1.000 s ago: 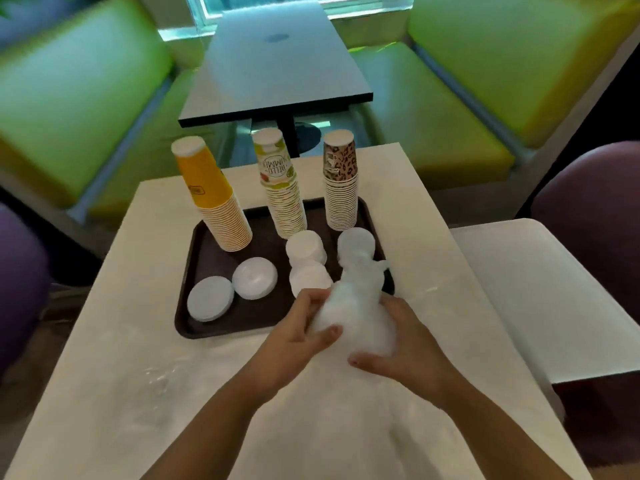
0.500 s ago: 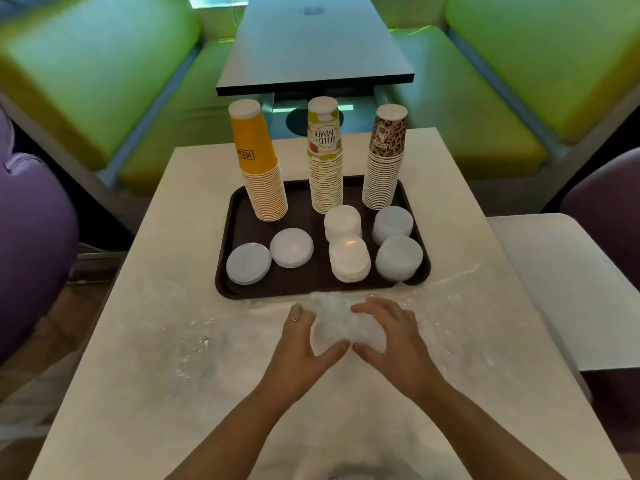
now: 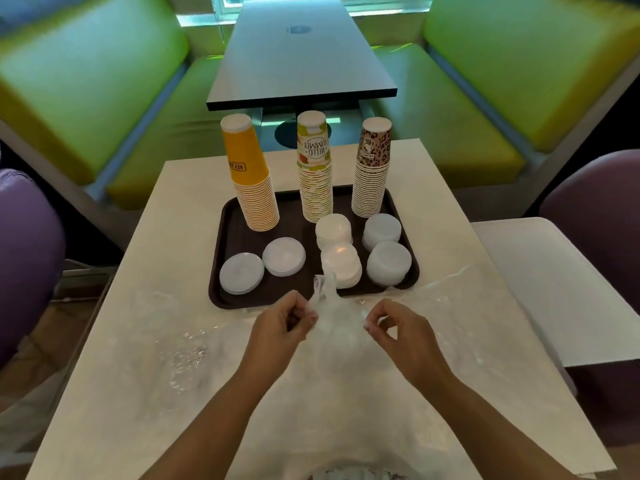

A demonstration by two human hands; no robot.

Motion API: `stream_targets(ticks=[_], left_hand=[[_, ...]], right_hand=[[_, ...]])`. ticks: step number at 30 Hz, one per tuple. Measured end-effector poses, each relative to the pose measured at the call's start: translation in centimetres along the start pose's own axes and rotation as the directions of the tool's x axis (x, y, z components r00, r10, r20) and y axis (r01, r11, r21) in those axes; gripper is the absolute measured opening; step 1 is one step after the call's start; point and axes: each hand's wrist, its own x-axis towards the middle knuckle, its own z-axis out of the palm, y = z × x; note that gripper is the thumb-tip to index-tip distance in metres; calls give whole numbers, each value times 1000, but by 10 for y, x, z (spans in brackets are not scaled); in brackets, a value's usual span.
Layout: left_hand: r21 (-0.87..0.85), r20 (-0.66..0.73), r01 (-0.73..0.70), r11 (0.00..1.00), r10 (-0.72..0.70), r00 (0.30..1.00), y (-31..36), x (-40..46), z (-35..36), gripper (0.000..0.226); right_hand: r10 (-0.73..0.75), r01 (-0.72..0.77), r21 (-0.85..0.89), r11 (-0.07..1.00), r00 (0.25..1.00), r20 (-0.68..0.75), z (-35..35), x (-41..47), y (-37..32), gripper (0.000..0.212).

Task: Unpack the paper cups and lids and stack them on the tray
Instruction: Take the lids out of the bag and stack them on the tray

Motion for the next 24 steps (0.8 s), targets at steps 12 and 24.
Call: stream_targets(ticks=[12, 24], left_hand=[[-408, 207, 326, 853, -262, 943, 26, -20, 11, 51], [-883, 159, 379, 276, -584, 796, 17, -10, 16, 14]], right_hand=[[-165, 120, 222, 968, 966, 198, 9, -5, -37, 15], [83, -93, 84, 992, 989, 120, 1, 4, -13, 23]])
